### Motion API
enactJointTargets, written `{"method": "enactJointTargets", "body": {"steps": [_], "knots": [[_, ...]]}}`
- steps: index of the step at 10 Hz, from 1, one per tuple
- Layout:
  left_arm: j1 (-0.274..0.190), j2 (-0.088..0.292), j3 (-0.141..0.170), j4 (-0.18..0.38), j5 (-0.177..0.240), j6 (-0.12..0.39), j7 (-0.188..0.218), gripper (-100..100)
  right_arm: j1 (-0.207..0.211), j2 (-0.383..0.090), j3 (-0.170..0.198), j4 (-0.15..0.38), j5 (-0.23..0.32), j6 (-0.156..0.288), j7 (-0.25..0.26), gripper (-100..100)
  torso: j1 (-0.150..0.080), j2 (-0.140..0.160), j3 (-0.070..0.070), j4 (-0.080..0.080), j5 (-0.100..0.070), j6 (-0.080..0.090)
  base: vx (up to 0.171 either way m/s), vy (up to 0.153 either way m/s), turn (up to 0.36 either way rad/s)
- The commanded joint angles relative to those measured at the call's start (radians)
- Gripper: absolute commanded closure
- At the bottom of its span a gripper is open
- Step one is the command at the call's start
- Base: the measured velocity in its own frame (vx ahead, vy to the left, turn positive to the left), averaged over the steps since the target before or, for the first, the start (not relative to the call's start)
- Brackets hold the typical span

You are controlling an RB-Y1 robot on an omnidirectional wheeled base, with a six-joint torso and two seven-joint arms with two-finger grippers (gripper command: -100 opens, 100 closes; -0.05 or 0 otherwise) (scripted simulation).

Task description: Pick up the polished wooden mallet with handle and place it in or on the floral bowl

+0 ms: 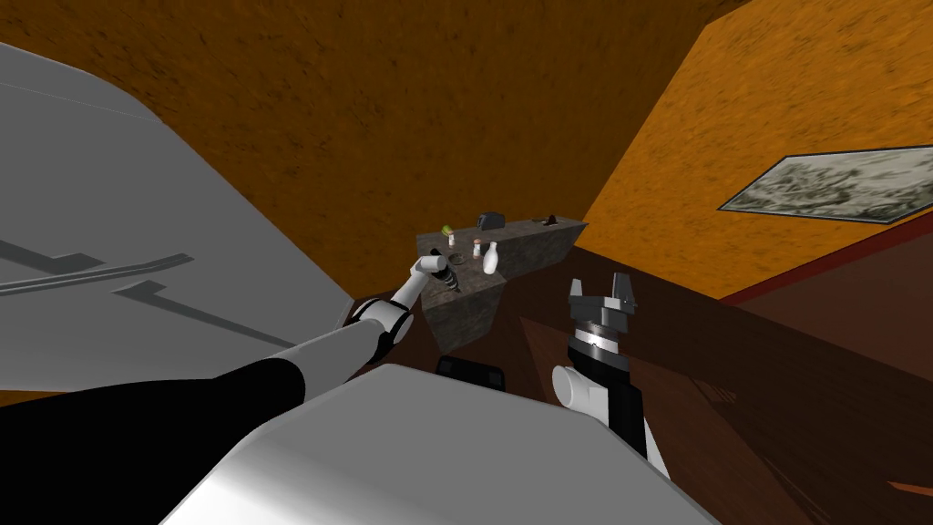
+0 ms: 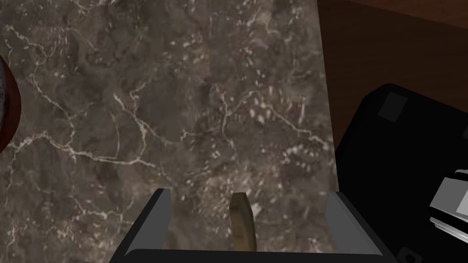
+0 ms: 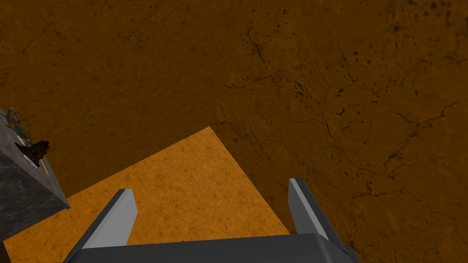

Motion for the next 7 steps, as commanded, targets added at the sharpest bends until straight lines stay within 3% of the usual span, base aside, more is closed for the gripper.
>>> {"method": "enactJointTargets", "body": {"steps": [1, 4, 7], "knots": [[-0.014, 0.003, -0.006, 0.032, 0.002, 0.031, 0.01, -100, 0.0, 0.0, 0.0, 0.0, 0.0, 0.0, 0.0, 0, 0.0, 0.0, 0.0, 0.0, 0.0, 0.0, 0.009, 0.039, 0.006], [-0.079, 0.015, -0.037, 0.13, 0.004, 0.119, 0.051, -100, 0.0, 0.0, 0.0, 0.0, 0.0, 0.0, 0.0, 0, 0.0, 0.001, 0.0, 0.0, 0.0, 0.0, 0.009, 0.052, 0.03], [-0.11, 0.022, -0.053, 0.184, 0.003, 0.159, 0.071, -100, 0.0, 0.0, 0.0, 0.0, 0.0, 0.0, 0.0, 0, -0.001, 0.001, 0.0, 0.0, 0.0, 0.0, 0.008, 0.039, 0.014]]}}
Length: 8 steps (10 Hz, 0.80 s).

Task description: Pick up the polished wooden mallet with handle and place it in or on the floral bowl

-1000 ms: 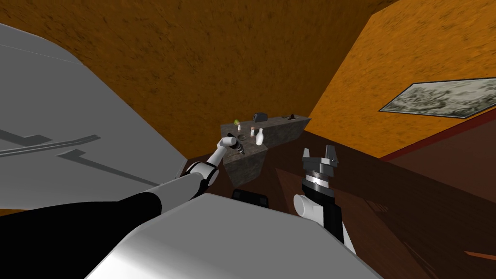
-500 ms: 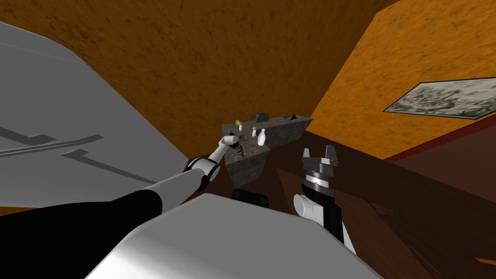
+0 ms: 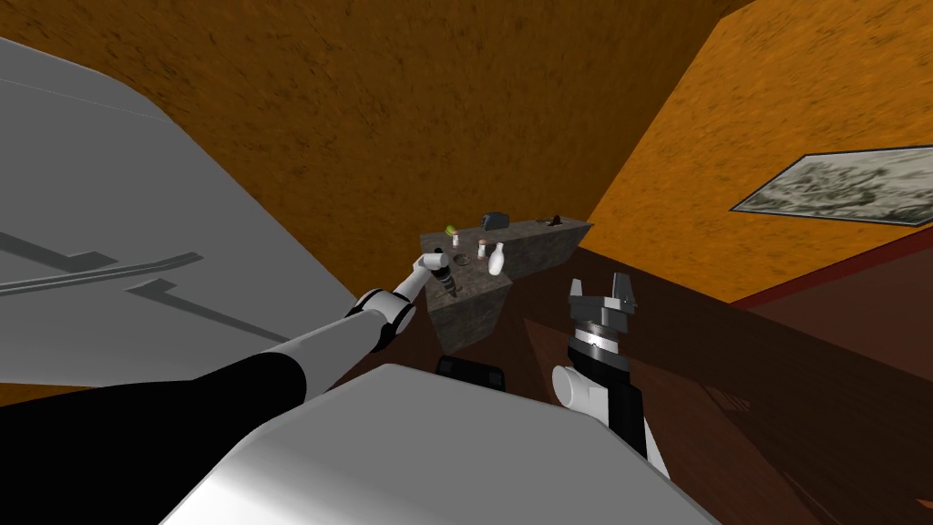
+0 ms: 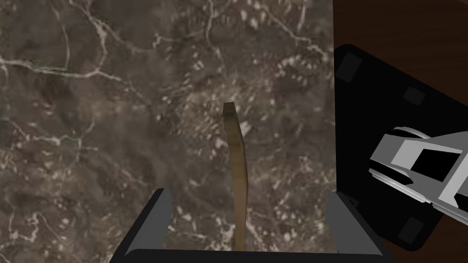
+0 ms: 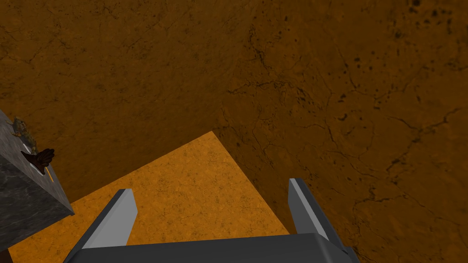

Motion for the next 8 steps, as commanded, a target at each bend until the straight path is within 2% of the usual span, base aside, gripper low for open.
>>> {"method": "enactJointTargets", "body": {"steps": [1, 3, 4, 5, 6, 7, 8], "knots": [[-0.02, 0.006, -0.011, 0.036, -0.001, 0.026, 0.012, -100, 0.0, 0.0, 0.0, 0.0, 0.0, 0.0, 0.0, 0, 0.0, 0.0, 0.0, 0.0, 0.0, 0.0, 0.007, 0.043, 0.025], [-0.033, 0.01, -0.019, 0.06, -0.002, 0.044, 0.021, -100, 0.0, 0.0, 0.0, 0.0, 0.0, 0.0, 0.0, 0, 0.0, 0.0, 0.0, 0.0, 0.0, 0.0, 0.006, 0.039, 0.014], [-0.026, 0.01, -0.017, 0.045, -0.002, 0.041, 0.02, -100, 0.0, 0.0, 0.0, 0.0, 0.0, 0.0, 0.0, 0, 0.0, 0.0, 0.0, 0.0, 0.0, 0.0, 0.005, 0.014, 0.0], [-0.026, 0.01, -0.017, 0.047, -0.002, 0.042, 0.02, 0, 0.0, 0.0, 0.0, 0.0, 0.0, 0.0, 0.0, 0, -0.001, 0.0, 0.0, 0.0, 0.0, 0.0, 0.0, 0.0, 0.0], [-0.007, 0.044, 0.001, 0.063, 0.014, 0.034, -0.029, -100, 0.0, 0.0, 0.0, 0.0, 0.0, 0.0, 0.0, 0, -0.002, 0.0, 0.0, 0.0, 0.0, 0.0, -0.002, -0.099, -0.021], [-0.007, 0.044, 0.001, 0.063, 0.014, 0.034, -0.029, -100, 0.0, 0.0, 0.0, 0.0, 0.0, 0.0, 0.0, 0, -0.008, 0.001, 0.0, 0.0, -0.001, 0.0, 0.026, -0.113, 0.013], [0.002, 0.062, 0.01, 0.071, 0.022, 0.03, -0.054, -100, 0.0, 0.0, 0.0, 0.0, 0.0, 0.0, 0.0, 0, -0.009, -0.001, 0.0, 0.0, -0.002, 0.0, 0.037, -0.089, -0.002]]}}
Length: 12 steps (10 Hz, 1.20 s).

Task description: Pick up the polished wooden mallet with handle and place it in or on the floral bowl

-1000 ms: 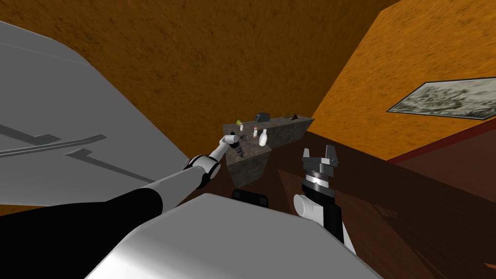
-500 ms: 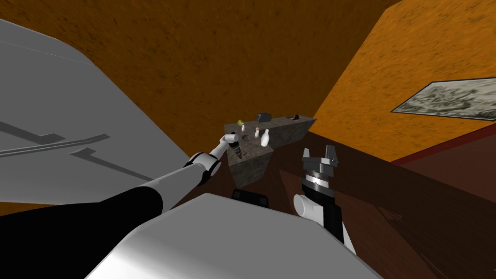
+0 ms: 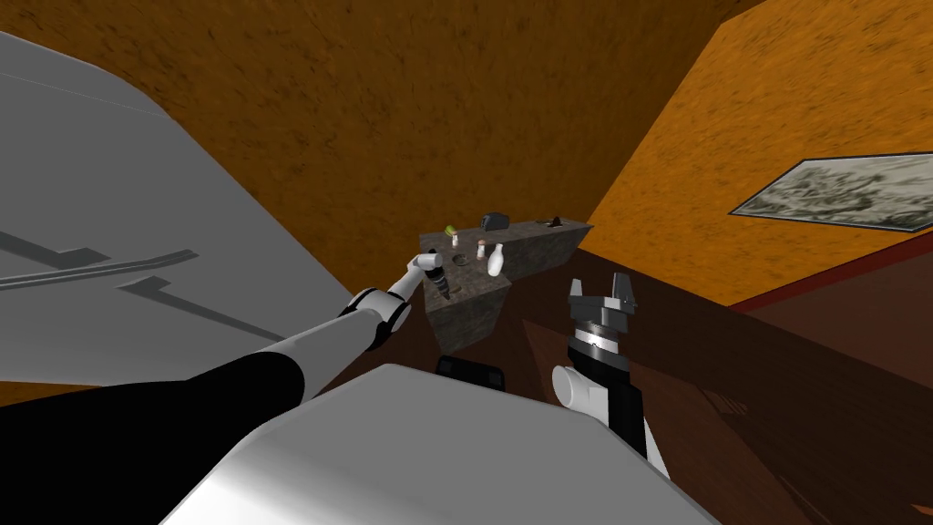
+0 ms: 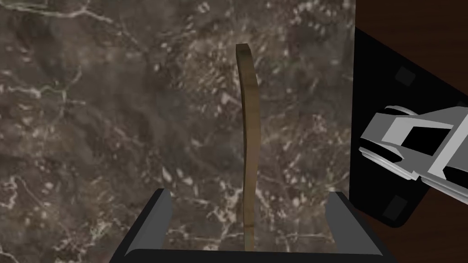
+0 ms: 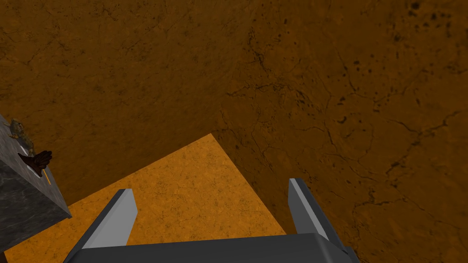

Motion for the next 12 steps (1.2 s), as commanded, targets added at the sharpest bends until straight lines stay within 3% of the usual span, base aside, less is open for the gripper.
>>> {"method": "enactJointTargets", "body": {"steps": [1, 7, 8, 9, 12], "knots": [[0.004, 0.025, 0.014, 0.032, 0.012, -0.015, -0.046, -100, 0.0, 0.0, 0.0, 0.0, 0.0, 0.0, 0.0, 0, 0.0, 0.0, 0.0, 0.0, 0.0, 0.0, 0.029, -0.104, -0.01], [0.06, 0.128, 0.068, 0.08, 0.059, -0.039, -0.195, -100, 0.0, 0.0, 0.0, 0.0, 0.0, 0.0, 0.0, 0, -0.002, 0.001, 0.001, 0.0, 0.0, 0.0, 0.016, -0.124, -0.004], [0.043, 0.115, 0.061, 0.096, 0.053, -0.045, -0.181, -100, 0.0, 0.0, 0.0, 0.0, 0.0, 0.0, 0.0, 0, -0.001, 0.001, 0.0, 0.0, 0.0, 0.0, 0.007, -0.046, 0.01], [0.043, 0.116, 0.062, 0.098, 0.053, -0.047, -0.187, 100, 0.0, 0.0, 0.0, 0.0, 0.0, 0.0, 0.0, 0, 0.002, 0.001, 0.0, 0.0, 0.001, 0.001, 0.001, -0.009, -0.001], [0.041, 0.115, 0.058, 0.095, 0.051, -0.046, -0.194, 100, 0.0, 0.0, 0.0, 0.0, 0.0, 0.0, 0.0, 0, 0.006, 0.001, 0.0, -0.001, 0.003, -0.004, 0.0, 0.0, -0.012]]}}
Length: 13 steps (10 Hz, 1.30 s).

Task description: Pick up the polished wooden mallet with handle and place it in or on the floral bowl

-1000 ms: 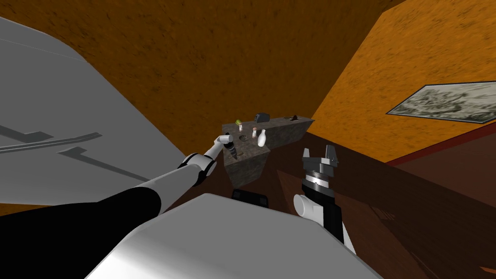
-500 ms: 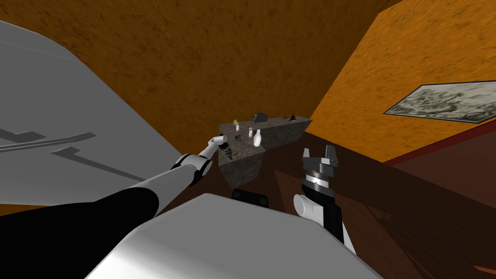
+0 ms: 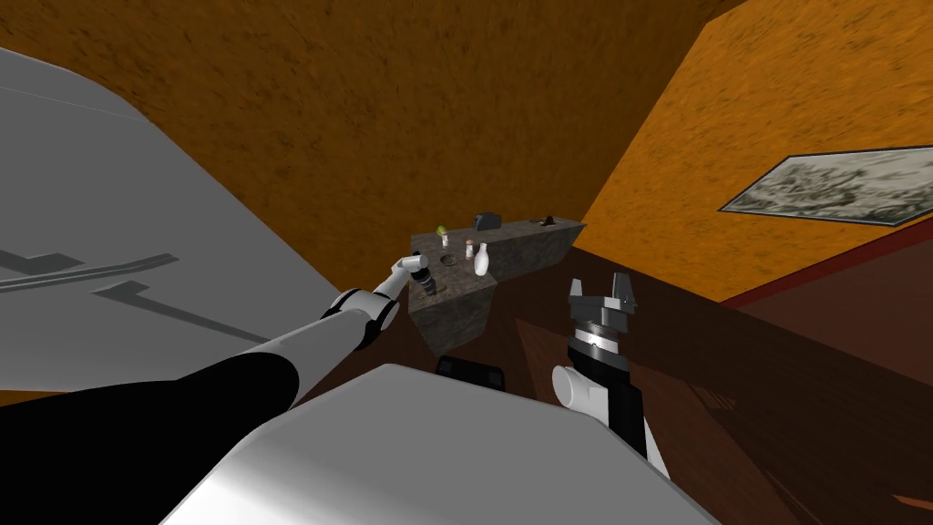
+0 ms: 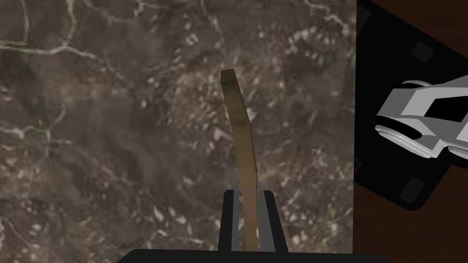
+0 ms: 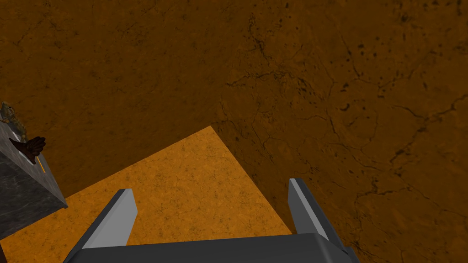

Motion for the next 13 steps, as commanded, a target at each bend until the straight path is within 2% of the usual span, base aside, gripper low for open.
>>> {"method": "enactJointTargets", "body": {"steps": [1, 2, 3, 5, 11, 12, 13], "knots": [[0.0, 0.0, 0.0, 0.0, 0.0, 0.0, 0.0, 100, 0.0, 0.0, 0.0, 0.0, 0.0, 0.0, 0.0, 0, 0.0, 0.0, 0.0, 0.0, 0.0, 0.0, 0.0, 0.0, 0.0], [0.0, 0.0, 0.0, 0.0, 0.0, 0.0, 0.0, 0, 0.0, 0.0, 0.0, 0.0, 0.0, 0.0, 0.0, 0, 0.0, 0.0, 0.0, 0.0, 0.0, 0.0, 0.0, 0.0, 0.0], [0.001, -0.021, -0.008, -0.03, -0.008, 0.015, 0.05, 100, 0.0, 0.0, 0.0, 0.0, 0.0, 0.0, 0.0, 0, 0.001, 0.0, 0.0, 0.0, 0.0, 0.0, -0.018, 0.078, 0.039], [-0.018, -0.056, -0.026, -0.046, -0.024, 0.023, 0.099, 100, 0.0, 0.0, 0.0, 0.0, 0.0, 0.0, 0.0, 0, 0.01, 0.001, 0.001, 0.0, 0.002, 0.0, -0.02, 0.154, 0.005], [-0.075, -0.159, -0.081, -0.094, -0.071, 0.047, 0.249, 100, 0.0, 0.0, 0.0, 0.0, 0.0, 0.0, 0.0, 0, 0.007, 0.002, 0.001, 0.0, 0.001, 0.002, -0.019, 0.124, 0.006], [-0.062, -0.148, -0.075, -0.107, -0.066, 0.052, 0.238, 100, 0.0, 0.0, 0.0, 0.0, 0.0, 0.0, 0.0, 0, 0.007, 0.002, 0.002, 0.001, 0.001, 0.003, -0.008, 0.058, -0.013], [-0.063, -0.15, -0.075, -0.111, -0.067, 0.056, 0.246, 0, 0.0, 0.0, 0.0, 0.0, 0.0, 0.0, 0.0, 0, 0.004, 0.002, 0.001, 0.001, 0.0, 0.002, -0.002, 0.011, 0.003]]}}
